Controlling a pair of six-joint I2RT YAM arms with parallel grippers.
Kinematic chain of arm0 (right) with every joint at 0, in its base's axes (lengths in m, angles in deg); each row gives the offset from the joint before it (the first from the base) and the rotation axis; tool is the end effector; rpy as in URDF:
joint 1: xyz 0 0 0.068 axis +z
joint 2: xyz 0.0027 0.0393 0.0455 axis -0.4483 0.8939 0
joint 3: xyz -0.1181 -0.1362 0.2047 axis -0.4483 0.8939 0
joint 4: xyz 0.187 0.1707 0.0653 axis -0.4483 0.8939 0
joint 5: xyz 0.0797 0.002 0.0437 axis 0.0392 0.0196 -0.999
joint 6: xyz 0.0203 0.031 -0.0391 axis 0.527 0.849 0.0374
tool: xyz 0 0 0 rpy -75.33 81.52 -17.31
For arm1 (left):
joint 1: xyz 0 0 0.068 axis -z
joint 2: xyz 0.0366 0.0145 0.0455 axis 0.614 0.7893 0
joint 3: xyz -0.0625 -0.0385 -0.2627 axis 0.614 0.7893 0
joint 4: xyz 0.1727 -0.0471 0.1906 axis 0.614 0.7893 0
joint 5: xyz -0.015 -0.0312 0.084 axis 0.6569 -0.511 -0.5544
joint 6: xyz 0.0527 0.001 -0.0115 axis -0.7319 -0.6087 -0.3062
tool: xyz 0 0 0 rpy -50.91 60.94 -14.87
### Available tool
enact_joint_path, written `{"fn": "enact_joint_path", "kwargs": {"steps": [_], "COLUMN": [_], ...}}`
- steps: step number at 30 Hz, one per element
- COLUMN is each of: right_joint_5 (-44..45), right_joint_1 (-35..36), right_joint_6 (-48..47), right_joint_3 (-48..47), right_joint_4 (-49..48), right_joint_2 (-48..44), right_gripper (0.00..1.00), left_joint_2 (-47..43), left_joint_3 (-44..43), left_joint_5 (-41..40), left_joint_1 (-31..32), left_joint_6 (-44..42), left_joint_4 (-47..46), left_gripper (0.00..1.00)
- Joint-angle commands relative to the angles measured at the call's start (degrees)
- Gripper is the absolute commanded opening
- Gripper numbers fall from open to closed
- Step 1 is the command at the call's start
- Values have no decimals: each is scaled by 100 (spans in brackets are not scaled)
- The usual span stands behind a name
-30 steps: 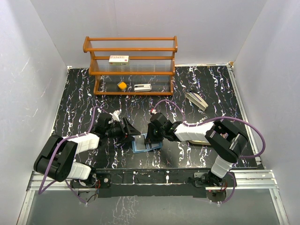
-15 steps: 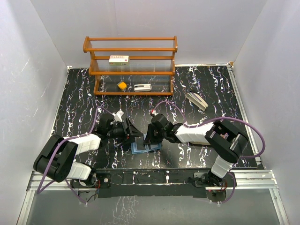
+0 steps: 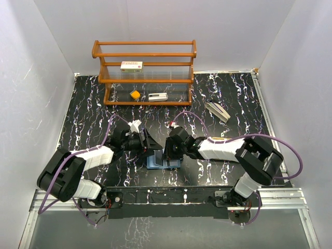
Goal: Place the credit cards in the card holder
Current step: Turn over the card slot in the card holder.
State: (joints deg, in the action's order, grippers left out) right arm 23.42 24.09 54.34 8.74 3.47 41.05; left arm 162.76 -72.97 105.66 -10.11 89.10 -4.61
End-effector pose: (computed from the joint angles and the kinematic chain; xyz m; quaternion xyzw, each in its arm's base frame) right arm 0.1893 0.2393 0.1488 -0.0506 0.9385 0.2968 0.1692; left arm 0.2090 -0.1343 0.1581 -0.0563 0.8300 -0.5296 0.1659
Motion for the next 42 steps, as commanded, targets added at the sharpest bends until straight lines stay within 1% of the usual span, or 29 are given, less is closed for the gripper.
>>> {"fn": "enact_joint_path", "kwargs": {"steps": [1, 7, 11, 16, 20, 23, 30, 34, 37, 42], "right_joint_5": [412, 694, 808, 1498, 1778, 1866, 1937, 2094, 2095, 2331], "right_joint_1": [35, 35, 35, 5, -205, -423, -1147, -1489, -1616, -1865], "right_joint_6": [-231, -326, -350, -430, -533, -647, -1055, -1279, -1380, -1402], "right_joint_3": [-36, -34, -40, -211, -333, -357, -553, -741, -655, -711], "right_joint_4": [380, 699, 846, 1510, 1991, 2218, 2766, 3119, 3092, 3422], "right_joint_2": [-382, -635, -801, -1151, -1477, -1745, -2153, -2221, -2193, -2162], "right_gripper": [18, 19, 20, 20, 21, 22, 25, 28, 30, 32], "left_joint_2": [-21, -21, 159, 134, 107, 212, 432, 400, 303, 376], "left_joint_3": [-196, -232, -309, -431, -479, -444, -510, -526, -535, -530], "left_joint_5": [7, -20, -33, -110, -185, -169, -211, -235, -458, -363], "left_joint_1": [66, 159, 259, 418, 494, 615, 831, 849, 857, 870], "left_joint_6": [-83, -16, 42, 94, 106, 244, 241, 156, 12, 45], "left_joint_4": [93, -5, -57, -21, 20, -193, -315, -211, 22, -118], "left_gripper": [64, 64, 65, 64, 64, 65, 65, 65, 64, 65]}}
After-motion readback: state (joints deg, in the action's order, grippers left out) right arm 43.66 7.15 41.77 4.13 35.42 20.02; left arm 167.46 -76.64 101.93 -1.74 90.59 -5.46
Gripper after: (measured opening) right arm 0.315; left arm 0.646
